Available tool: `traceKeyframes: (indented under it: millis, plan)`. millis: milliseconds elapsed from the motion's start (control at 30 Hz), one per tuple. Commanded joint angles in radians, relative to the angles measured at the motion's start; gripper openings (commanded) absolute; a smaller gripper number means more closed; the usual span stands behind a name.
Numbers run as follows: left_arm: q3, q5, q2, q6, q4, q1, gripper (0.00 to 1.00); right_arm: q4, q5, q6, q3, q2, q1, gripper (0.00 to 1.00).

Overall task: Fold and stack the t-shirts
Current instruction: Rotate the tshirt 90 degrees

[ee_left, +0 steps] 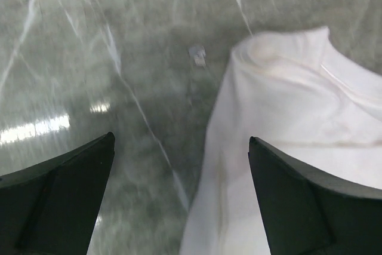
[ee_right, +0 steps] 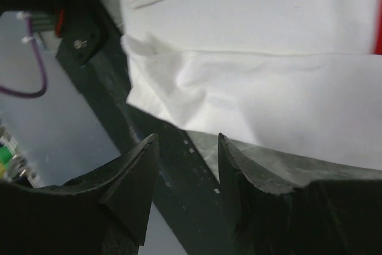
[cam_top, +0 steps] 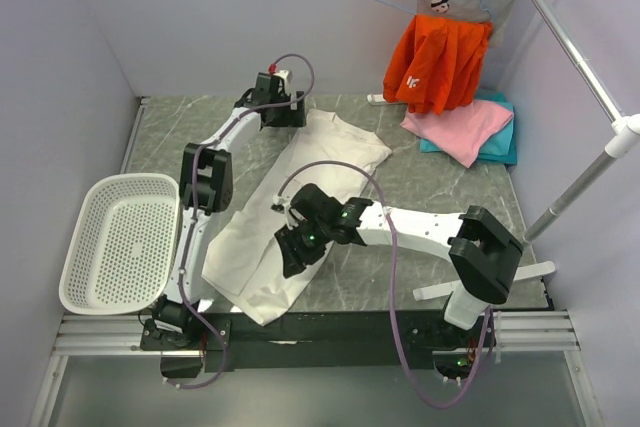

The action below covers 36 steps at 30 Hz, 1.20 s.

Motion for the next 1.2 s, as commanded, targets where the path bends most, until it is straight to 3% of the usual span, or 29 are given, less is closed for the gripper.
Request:
traceKeyframes:
  millis: [0, 233, 400, 500, 833, 1033, 1167]
  plan:
    - [-0.115, 0.053, -0.276, 0.006, 0.115, -0.018, 0.99, -0.008, 0.156, 0.0, 0.042, -0.049, -0.008, 0.52]
    - [-0.198, 0.132, -0.404, 0.001, 0.1, -0.03, 1.0, -0.052, 0.345, 0.017, 0.035, -0.086, -0.011, 0.52]
    - [-0.146, 0.269, -0.348, 0.06, -0.014, -0.054, 0.99, -0.054, 0.457, 0.049, 0.006, -0.157, -0.031, 0.53]
    - [-0.118, 0.281, -0.303, 0.124, -0.101, -0.089, 0.99, -0.057, 0.487, 0.049, 0.007, -0.184, -0.031, 0.54]
    - [-0.116, 0.107, -0.208, 0.328, -0.278, -0.22, 0.99, -0.043, 0.484, 0.054, -0.005, -0.212, -0.037, 0.54]
    - [-0.129, 0.041, -0.168, 0.325, -0.281, -0.226, 0.99, -0.036, 0.461, 0.054, -0.013, -0.201, -0.037, 0.55]
    - [-0.033, -0.105, -0.082, 0.311, -0.362, -0.231, 0.99, -0.039, 0.449, 0.047, -0.005, -0.183, -0.037, 0.55]
